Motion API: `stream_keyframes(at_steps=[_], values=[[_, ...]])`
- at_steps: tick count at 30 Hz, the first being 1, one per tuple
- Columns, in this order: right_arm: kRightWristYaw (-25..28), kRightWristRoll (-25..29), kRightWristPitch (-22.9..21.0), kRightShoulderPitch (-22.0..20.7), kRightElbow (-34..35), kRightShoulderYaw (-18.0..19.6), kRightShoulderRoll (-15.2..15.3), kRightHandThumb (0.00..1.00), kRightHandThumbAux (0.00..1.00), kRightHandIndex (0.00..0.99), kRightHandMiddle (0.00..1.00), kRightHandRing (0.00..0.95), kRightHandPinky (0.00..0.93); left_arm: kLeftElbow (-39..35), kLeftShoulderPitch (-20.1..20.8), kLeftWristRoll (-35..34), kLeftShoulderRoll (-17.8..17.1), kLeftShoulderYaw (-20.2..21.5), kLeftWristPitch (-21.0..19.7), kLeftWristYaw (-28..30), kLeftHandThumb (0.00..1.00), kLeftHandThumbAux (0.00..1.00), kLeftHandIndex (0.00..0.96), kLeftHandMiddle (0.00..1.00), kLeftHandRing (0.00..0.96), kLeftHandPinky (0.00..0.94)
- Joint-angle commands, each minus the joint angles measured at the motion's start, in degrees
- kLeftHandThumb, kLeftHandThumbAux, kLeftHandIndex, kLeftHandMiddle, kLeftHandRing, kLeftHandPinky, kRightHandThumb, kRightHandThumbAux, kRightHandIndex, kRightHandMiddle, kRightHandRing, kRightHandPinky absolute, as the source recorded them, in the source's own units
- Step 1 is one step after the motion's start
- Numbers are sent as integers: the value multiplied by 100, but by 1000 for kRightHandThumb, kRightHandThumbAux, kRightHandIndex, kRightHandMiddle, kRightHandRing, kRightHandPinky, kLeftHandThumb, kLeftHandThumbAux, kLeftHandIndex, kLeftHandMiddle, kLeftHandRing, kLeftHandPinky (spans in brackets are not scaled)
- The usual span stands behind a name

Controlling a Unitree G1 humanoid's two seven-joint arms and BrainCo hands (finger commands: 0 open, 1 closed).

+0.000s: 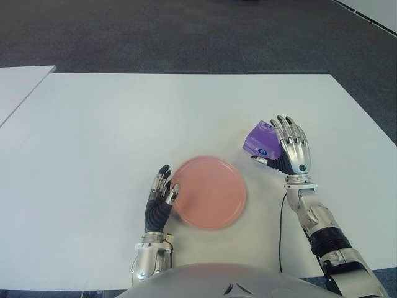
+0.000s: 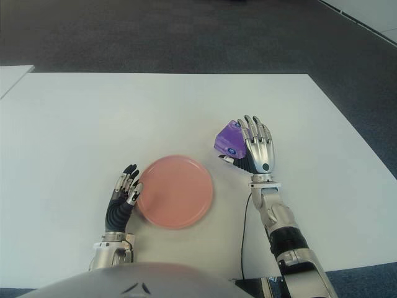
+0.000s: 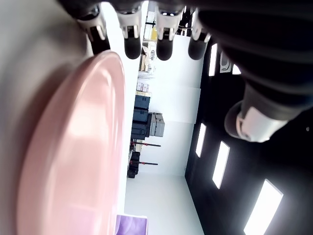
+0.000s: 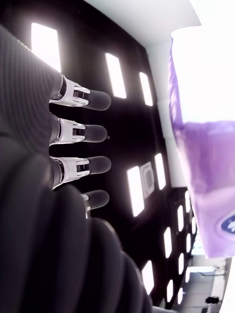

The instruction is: Put the tissue paper into the plate.

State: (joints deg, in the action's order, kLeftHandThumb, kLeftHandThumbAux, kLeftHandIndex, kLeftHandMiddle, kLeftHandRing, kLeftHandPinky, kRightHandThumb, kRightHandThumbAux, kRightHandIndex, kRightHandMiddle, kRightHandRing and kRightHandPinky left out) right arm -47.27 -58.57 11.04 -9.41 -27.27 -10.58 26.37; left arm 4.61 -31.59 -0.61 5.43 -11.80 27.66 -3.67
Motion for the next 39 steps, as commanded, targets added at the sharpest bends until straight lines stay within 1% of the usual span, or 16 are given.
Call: stream_keyframes(at_steps=[1, 3, 11, 15, 19, 27, 34, 39], values=[[-85, 133, 28, -263, -390, -194, 58, 405, 423, 38, 68, 38, 58, 679, -78, -126, 98, 79, -644, 28, 57, 548, 0, 0, 0, 0], [-88, 164, 15, -345, -505, -256, 58, 410, 417, 36, 68, 39, 67, 703, -70, -142, 95, 88, -626, 42, 57, 554, 0, 0, 0, 0], [-39, 296, -17, -633, -885, -479, 63, 391, 415, 23, 63, 33, 19, 831, -28, -136, 79, 95, -483, 44, 56, 559, 0, 0, 0, 1], [-33, 344, -11, -791, -1117, -588, 62, 340, 429, 7, 48, 17, 7, 876, 0, -73, 57, 87, -441, 16, 59, 555, 0, 0, 0, 0], [-98, 387, 12, -904, -1332, -668, 60, 328, 424, 3, 46, 15, 15, 890, 17, -1, 44, 75, -415, -23, 58, 547, 0, 0, 0, 0], [-183, 513, 40, -1097, -1681, -799, 58, 342, 434, 3, 45, 14, 13, 910, 11, 123, 35, 71, -362, -100, 46, 533, 0, 0, 0, 0], [-169, 603, 41, -1222, -1847, -879, 76, 310, 452, 0, 42, 10, 1, 926, 1, 139, 33, 90, -342, -122, 67, 550, 0, 0, 0, 0], [-163, 657, 52, -1310, -1991, -936, 71, 307, 452, 0, 42, 12, 24, 1010, 29, 103, 20, 117, -305, -99, 91, 559, 0, 0, 0, 0]])
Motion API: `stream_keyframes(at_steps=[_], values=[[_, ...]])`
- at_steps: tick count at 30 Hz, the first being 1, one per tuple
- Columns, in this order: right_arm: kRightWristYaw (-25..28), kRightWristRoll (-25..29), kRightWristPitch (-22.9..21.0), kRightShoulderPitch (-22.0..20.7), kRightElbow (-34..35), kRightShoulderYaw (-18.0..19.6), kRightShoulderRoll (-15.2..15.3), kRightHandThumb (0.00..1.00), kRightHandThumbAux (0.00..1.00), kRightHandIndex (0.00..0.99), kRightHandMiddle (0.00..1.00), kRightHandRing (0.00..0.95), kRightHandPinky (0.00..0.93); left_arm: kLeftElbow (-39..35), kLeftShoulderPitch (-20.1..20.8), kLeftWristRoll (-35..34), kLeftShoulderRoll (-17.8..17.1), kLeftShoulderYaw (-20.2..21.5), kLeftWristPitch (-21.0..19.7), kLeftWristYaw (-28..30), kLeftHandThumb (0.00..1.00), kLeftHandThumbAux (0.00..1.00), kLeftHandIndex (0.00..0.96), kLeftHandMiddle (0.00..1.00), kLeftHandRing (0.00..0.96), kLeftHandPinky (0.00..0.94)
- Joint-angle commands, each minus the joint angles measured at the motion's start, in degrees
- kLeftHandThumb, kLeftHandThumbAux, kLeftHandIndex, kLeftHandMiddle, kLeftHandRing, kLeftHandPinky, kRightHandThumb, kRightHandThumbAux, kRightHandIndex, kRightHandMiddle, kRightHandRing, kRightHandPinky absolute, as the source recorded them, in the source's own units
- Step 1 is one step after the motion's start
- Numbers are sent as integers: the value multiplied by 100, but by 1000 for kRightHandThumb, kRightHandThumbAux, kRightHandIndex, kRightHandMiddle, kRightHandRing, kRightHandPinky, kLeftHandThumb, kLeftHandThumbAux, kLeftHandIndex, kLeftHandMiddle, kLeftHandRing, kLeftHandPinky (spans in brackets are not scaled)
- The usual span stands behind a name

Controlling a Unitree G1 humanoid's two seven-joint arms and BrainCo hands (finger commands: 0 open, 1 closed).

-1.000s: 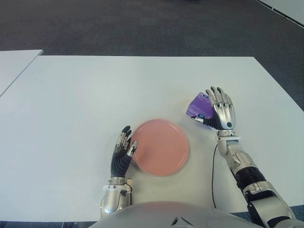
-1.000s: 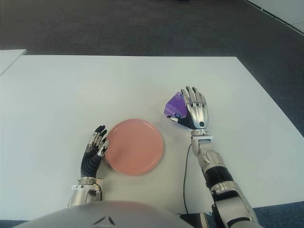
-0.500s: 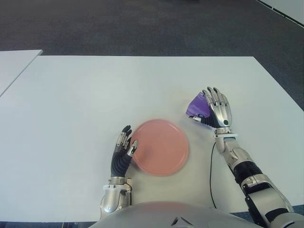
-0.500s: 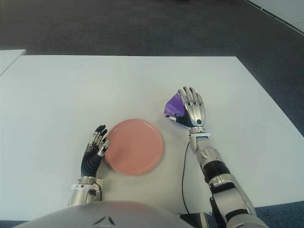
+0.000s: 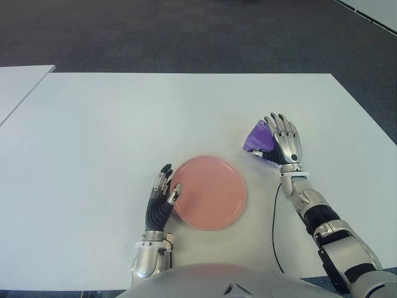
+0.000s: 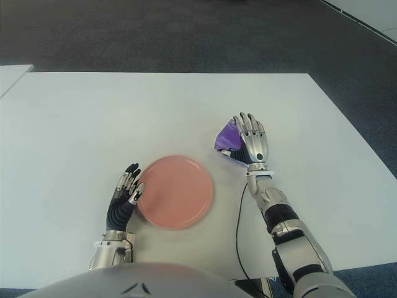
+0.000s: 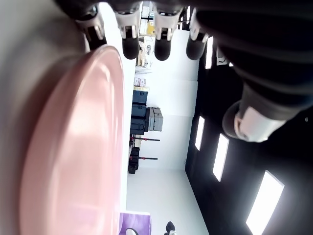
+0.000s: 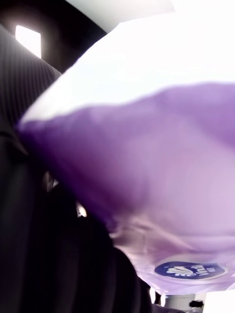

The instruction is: Put the tissue paper into the plate.

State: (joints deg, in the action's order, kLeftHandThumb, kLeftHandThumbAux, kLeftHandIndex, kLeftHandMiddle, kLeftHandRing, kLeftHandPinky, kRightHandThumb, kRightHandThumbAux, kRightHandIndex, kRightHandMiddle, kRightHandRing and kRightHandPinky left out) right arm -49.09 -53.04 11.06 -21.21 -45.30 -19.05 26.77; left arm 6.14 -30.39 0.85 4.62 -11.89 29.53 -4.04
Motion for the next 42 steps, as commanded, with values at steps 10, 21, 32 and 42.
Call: stream_keyframes(at_steps=[10, 21, 32, 42], values=[[1, 186, 82, -396, -690, -222, -44, 306, 447, 3, 51, 23, 35, 956, -42, -103, 105, 156, -442, -43, 115, 563, 0, 0, 0, 0], [98, 343, 118, -696, -1216, -320, -109, 274, 473, 0, 42, 21, 36, 1015, -20, -102, 57, 163, -429, -33, 126, 569, 0, 0, 0, 0], [372, 567, 284, -925, -1880, -387, -170, 290, 483, 1, 47, 26, 36, 930, -69, -156, 52, 145, -471, 0, 117, 576, 0, 0, 0, 0], [838, 895, 535, -1015, -2526, -426, -316, 344, 496, 17, 65, 39, 51, 869, -26, -184, 89, 138, -509, -46, 116, 576, 0, 0, 0, 0]])
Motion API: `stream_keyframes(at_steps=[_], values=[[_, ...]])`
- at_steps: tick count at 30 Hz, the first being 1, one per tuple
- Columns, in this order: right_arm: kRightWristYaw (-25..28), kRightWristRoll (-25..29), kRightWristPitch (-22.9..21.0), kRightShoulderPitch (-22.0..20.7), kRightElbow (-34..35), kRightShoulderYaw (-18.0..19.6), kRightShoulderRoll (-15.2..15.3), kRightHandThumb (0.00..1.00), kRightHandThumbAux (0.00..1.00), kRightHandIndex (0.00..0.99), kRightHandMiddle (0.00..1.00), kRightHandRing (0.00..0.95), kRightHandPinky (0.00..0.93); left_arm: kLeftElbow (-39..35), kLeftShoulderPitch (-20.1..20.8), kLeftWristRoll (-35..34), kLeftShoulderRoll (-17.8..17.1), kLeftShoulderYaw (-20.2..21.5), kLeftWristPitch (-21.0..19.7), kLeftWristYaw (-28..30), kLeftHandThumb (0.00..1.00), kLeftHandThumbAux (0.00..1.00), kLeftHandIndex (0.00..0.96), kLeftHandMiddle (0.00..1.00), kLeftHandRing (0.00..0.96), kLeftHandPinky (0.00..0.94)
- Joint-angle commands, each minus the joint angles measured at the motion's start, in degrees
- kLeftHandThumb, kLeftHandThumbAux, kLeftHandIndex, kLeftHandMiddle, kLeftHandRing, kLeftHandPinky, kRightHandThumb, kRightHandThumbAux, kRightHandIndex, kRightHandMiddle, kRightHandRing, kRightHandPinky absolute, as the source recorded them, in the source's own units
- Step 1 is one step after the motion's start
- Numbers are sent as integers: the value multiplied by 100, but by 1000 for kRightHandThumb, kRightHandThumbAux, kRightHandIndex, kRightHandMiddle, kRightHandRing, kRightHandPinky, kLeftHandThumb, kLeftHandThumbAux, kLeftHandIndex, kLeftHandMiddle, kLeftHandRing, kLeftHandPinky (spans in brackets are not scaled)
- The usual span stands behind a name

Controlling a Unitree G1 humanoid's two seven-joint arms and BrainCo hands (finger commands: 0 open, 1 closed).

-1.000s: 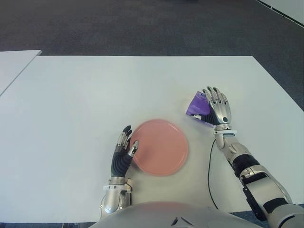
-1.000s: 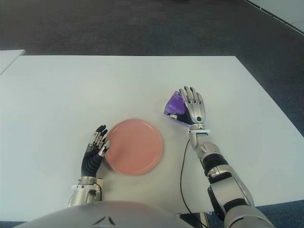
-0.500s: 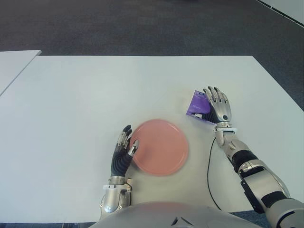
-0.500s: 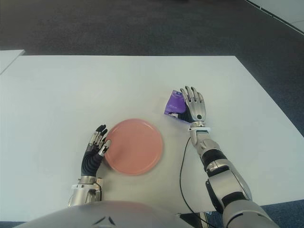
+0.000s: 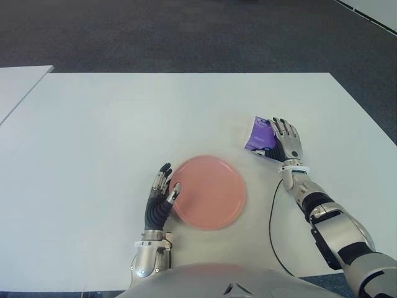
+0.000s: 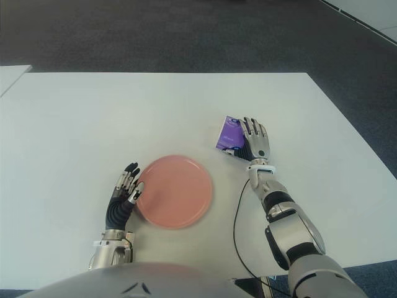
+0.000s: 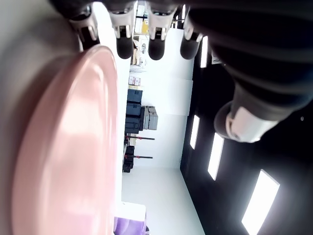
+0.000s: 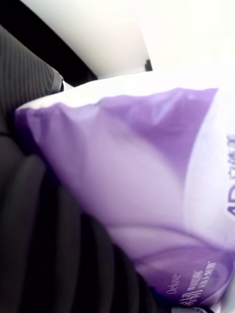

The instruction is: Put the tissue paper into the plate.

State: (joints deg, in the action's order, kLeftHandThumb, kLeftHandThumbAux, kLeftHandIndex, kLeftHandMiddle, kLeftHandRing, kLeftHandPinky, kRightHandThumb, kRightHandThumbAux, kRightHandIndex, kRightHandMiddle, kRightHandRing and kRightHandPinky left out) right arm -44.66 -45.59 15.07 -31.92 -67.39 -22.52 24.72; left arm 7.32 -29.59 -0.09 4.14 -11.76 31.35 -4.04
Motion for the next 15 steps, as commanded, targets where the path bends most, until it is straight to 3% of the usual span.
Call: stream_keyframes(at_steps=[1, 15], values=[[450, 168, 162, 50, -365, -96, -98, 346, 497, 17, 66, 40, 51, 749, -104, -68, 134, 121, -685, -59, 116, 576, 0, 0, 0, 0], [1214, 212, 51, -120, -731, -379, -146, 398, 514, 17, 75, 72, 120, 733, -67, -104, 239, 65, -694, -75, 123, 568, 0, 0, 0, 0]])
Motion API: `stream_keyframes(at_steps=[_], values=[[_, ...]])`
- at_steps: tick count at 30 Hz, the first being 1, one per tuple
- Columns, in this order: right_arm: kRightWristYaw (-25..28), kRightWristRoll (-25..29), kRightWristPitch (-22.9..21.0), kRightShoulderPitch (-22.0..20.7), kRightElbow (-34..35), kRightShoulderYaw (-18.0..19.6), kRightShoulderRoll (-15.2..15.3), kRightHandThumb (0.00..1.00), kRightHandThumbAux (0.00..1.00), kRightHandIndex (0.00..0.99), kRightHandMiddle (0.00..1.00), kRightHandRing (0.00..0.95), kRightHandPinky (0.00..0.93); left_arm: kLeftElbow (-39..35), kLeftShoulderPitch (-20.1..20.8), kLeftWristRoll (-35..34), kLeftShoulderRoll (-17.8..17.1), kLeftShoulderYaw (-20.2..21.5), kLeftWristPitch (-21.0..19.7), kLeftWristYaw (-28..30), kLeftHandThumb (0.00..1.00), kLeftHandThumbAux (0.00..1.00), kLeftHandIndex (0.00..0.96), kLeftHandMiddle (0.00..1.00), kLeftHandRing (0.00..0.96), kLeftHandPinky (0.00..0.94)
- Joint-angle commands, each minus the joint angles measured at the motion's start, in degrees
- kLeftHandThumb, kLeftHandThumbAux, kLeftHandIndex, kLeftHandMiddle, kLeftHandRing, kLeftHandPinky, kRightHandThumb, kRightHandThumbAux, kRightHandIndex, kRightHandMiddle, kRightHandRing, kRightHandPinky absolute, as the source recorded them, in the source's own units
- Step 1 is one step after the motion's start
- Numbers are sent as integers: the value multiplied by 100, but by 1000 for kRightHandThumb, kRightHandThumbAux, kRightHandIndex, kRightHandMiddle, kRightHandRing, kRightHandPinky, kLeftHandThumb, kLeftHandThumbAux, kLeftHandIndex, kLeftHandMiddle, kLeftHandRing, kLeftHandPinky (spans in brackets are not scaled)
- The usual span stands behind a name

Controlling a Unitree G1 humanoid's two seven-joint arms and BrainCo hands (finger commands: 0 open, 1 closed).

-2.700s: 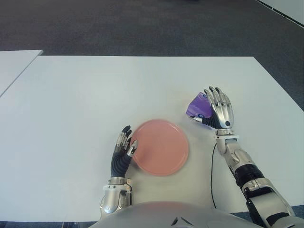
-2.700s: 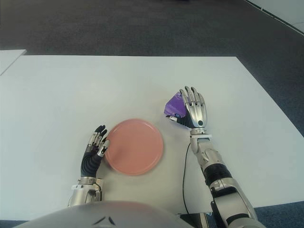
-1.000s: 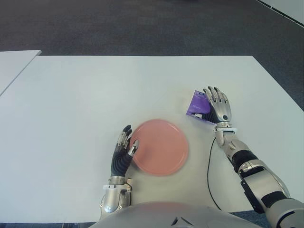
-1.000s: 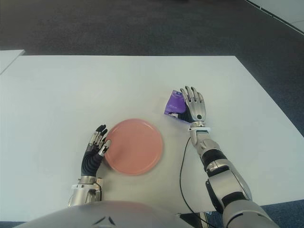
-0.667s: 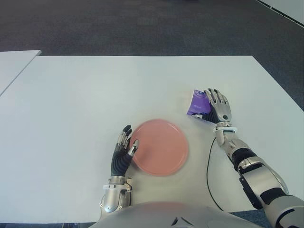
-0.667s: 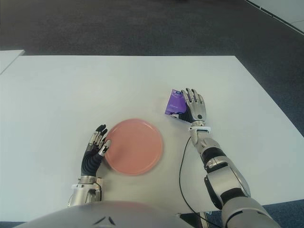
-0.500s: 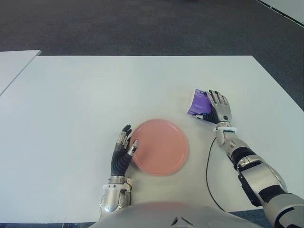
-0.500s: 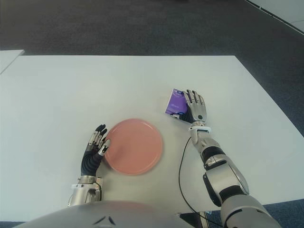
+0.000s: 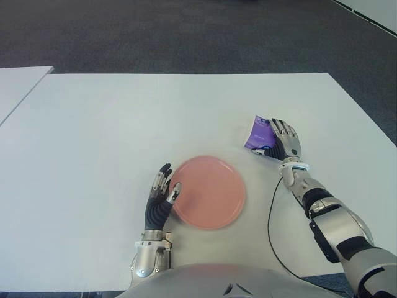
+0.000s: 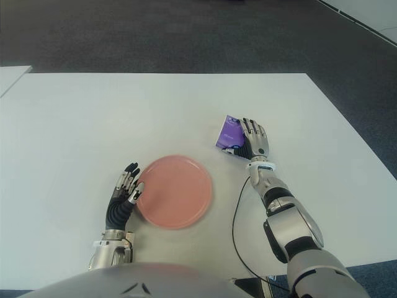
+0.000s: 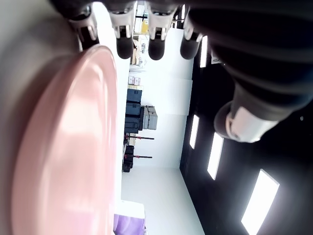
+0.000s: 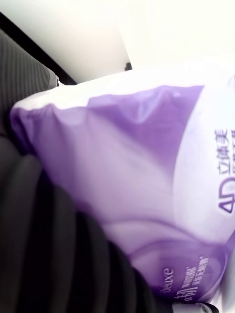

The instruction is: Put the tissue paper into the plate.

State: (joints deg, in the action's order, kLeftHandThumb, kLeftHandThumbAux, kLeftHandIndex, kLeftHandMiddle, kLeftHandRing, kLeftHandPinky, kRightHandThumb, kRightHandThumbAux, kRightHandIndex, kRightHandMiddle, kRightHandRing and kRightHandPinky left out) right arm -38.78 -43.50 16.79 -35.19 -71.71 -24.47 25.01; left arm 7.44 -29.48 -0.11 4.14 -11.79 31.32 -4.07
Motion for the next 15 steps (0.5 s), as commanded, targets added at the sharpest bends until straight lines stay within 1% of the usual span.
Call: stream_keyframes(at_steps=[1, 3, 9, 15], values=[[721, 10, -142, 193, -317, -203, -178, 398, 513, 17, 76, 73, 121, 711, -84, -99, 248, 59, -686, -77, 124, 569, 0, 0, 0, 0], [833, 26, -167, 175, -338, -231, -179, 397, 513, 15, 77, 75, 122, 703, -89, -93, 260, 47, -682, -85, 126, 570, 0, 0, 0, 0], [1546, 10, -356, 87, -453, -403, -184, 385, 514, 12, 70, 62, 98, 667, -121, -47, 305, -5, -644, -135, 133, 571, 0, 0, 0, 0], [1847, -80, -470, 33, -495, -576, -188, 370, 524, 4, 58, 44, 83, 674, -110, -26, 351, -43, -589, -197, 134, 565, 0, 2, 0, 0]])
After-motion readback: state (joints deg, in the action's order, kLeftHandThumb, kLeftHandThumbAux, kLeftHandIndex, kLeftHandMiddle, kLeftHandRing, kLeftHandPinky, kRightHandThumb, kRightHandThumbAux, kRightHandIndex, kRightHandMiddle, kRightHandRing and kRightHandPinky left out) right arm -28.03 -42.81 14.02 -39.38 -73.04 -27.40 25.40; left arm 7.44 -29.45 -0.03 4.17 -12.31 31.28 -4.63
